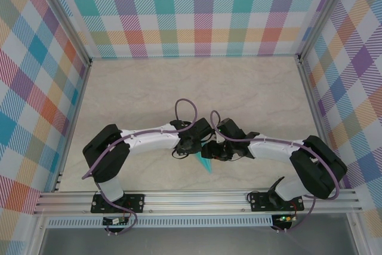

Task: Fold a paper plane with a square sheet of paper (pick it up from the middle)
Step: Move the paper plane to the center of the table.

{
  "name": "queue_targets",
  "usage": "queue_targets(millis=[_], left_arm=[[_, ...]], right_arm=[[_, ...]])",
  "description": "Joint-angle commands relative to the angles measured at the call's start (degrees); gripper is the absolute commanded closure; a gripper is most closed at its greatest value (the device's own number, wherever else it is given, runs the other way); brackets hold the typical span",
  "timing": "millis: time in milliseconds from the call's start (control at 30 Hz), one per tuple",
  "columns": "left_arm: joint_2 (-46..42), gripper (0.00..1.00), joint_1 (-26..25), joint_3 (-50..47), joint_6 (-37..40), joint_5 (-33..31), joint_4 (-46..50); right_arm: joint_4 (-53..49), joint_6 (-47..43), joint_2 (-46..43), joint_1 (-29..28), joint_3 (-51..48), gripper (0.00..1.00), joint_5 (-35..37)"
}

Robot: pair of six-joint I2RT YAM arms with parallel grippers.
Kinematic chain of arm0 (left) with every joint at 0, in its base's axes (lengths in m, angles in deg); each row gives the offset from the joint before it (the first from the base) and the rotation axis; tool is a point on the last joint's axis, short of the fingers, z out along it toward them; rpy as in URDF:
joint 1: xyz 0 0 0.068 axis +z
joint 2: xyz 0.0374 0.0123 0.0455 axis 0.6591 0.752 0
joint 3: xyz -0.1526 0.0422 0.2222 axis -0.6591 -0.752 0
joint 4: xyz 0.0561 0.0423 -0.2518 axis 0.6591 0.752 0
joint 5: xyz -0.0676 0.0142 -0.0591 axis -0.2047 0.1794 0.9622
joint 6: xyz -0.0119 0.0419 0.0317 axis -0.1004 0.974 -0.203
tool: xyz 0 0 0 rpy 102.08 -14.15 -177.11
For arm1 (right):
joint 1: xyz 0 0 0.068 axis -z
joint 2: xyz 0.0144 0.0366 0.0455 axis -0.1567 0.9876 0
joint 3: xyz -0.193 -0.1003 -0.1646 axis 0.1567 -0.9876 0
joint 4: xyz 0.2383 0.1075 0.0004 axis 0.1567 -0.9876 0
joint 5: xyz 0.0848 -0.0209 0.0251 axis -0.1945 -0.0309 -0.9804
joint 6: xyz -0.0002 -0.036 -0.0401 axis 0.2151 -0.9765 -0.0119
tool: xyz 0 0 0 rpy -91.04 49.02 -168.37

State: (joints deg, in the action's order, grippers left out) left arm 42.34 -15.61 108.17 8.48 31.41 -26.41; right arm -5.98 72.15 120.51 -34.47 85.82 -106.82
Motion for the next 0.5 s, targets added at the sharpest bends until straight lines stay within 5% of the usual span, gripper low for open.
queue_targets(millis=[0,467], left_arm=[[-2.4,0.8,0.5,-0.7,-0.6,-0.5,0.1],[-2.4,0.81,0.5,-0.6,-0.6,-0.5,0.0]], right_arm=[[2.7,-2.4,-0.5,0.0,0.4,0.51,-2.9],[1.6,-5.0,2.9,-0.3,2.6,0.57,-3.2]])
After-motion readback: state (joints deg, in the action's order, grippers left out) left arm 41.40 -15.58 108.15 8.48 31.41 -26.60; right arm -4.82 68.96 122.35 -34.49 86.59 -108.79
